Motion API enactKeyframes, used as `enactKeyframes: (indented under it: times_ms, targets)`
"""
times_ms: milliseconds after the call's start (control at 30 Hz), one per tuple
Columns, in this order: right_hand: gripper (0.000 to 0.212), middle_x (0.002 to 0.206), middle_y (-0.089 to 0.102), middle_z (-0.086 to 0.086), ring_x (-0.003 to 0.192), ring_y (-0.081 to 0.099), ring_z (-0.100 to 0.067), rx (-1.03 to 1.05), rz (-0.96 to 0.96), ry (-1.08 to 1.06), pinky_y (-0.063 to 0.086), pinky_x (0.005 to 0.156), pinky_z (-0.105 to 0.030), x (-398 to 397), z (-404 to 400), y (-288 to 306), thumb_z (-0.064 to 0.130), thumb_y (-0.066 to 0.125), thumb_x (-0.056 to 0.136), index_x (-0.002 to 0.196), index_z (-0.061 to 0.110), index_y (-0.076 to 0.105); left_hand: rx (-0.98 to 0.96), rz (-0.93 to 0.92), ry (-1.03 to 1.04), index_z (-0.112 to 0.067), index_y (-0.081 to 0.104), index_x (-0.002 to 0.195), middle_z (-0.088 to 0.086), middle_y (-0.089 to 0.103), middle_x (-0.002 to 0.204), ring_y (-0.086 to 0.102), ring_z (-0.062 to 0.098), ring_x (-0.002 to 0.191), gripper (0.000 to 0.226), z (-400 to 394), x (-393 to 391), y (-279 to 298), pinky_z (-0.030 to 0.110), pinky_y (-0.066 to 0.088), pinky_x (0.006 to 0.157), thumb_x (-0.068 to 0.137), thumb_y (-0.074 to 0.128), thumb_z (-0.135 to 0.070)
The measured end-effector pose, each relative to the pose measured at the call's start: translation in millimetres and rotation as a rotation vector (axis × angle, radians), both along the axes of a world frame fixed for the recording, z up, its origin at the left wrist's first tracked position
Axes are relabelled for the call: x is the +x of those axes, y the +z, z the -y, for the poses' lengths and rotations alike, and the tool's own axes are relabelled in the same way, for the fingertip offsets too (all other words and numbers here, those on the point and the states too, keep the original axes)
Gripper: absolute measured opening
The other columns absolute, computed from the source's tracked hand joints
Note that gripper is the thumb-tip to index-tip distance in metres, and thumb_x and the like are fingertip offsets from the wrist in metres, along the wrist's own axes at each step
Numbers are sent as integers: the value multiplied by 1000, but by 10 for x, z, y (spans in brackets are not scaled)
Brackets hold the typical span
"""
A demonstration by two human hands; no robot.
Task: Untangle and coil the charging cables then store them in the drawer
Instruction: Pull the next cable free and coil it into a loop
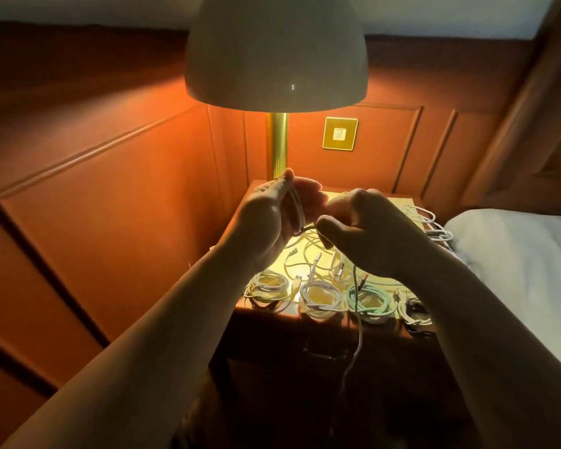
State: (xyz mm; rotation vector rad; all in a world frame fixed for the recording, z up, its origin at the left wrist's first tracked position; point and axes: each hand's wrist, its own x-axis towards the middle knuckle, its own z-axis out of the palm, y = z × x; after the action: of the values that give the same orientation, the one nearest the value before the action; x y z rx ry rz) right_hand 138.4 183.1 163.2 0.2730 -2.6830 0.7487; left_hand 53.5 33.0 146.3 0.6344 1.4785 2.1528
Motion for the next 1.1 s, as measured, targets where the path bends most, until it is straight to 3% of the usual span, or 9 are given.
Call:
enactKeyframes:
  times_ms: [133,300,433,600,700,800,867,967,1100]
  targets:
    - [40,55,51,3,48,44,-8,-39,29,35,35,48,-21,-25,-114,-5,45,50,86,67,12,63,-116,-51,-12,-4,68,94,5,73,76,72,14,72,50,17,-26,35,22,55,62,113,29,-29]
    - [36,64,61,1,61,58,-13,35,27,-24,43,55,-18,24,-158,-30,47,59,88,73,16,67,-227,-136,-42,1,66,90,0,71,66,70,8,63,45,11,-7,-50,16,53,58,112,33,-21]
    - [44,61,56,0,55,51,-10,-36,52,-31,40,52,-24,35,-189,-48,51,47,92,65,18,58,-301,-247,-124,1,63,84,4,67,61,65,14,57,48,-41,28,-120,22,54,57,113,31,-22]
    - [33,66,58,-6,58,55,-19,-196,-43,-35,47,57,-39,-33,-200,-153,44,56,96,77,17,60,-350,-202,-288,-20,59,54,-4,38,47,32,10,40,68,-130,16,-141,23,27,42,112,25,-33]
    - [36,78,62,-9,68,62,-22,-326,-58,12,55,62,-42,-60,-210,-226,48,60,97,94,12,62,-215,88,-481,-18,47,58,-5,30,48,27,9,39,64,-100,-28,-145,21,22,40,108,24,-49]
    - [31,74,60,-1,62,56,-10,-639,15,44,52,56,-26,-94,-153,-334,37,62,102,119,13,51,146,427,-774,-18,44,64,-5,23,50,24,9,43,52,-66,-30,-212,25,20,44,107,34,-44]
    - [26,66,54,5,58,49,-10,-802,98,57,46,52,-24,-127,-87,-399,35,57,104,112,11,51,330,560,-835,-17,46,65,-4,26,51,25,10,45,50,-75,-2,-258,25,23,46,109,33,-38]
    - [32,67,51,-3,57,48,-17,-823,259,26,43,50,-28,-160,-36,-440,32,48,107,98,2,54,520,674,-619,-15,48,64,-2,35,50,27,10,46,52,-110,38,-210,25,29,45,110,33,-34]
    - [40,58,51,2,49,48,-13,-732,531,30,41,44,-25,-85,25,-374,22,41,113,80,7,59,655,731,-169,-11,54,74,-1,45,56,43,11,45,48,-140,-51,-75,22,41,46,112,33,-33]
